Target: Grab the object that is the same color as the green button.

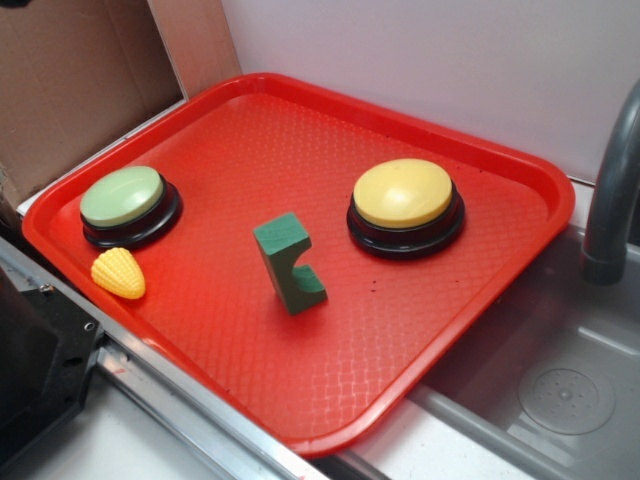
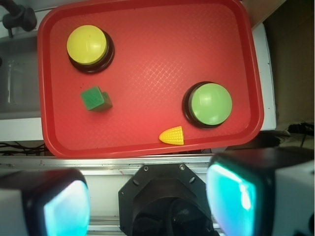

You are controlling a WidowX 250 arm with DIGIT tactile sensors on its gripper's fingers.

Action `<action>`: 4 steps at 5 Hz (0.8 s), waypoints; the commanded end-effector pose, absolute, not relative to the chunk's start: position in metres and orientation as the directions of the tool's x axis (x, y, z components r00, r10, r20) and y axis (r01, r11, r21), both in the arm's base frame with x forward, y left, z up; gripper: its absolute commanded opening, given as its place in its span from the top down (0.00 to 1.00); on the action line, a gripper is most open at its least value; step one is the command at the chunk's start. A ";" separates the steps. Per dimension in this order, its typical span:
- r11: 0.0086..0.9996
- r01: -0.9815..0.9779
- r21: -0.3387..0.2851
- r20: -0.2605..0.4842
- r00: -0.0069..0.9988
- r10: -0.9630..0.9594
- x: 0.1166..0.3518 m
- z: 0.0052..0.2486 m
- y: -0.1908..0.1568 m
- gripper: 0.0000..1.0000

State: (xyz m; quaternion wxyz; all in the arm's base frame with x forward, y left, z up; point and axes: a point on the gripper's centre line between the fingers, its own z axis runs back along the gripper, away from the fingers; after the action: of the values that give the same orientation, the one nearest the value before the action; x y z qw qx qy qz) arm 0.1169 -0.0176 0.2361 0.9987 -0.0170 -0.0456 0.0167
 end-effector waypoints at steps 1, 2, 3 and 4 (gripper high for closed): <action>0.999 -0.032 -0.035 0.091 0.995 0.035 0.117 0.236 -0.018 0.00; 0.999 0.038 -0.020 0.141 0.989 -0.035 0.125 0.229 -0.030 0.00; 0.991 0.131 -0.009 0.156 0.979 -0.128 0.142 0.216 -0.049 0.00; 0.982 0.191 -0.002 0.160 0.969 -0.189 0.158 0.203 -0.062 0.00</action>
State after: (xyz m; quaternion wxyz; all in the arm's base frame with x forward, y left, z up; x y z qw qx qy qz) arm 0.1572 -0.0614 0.1958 0.9936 -0.0108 -0.0664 -0.0912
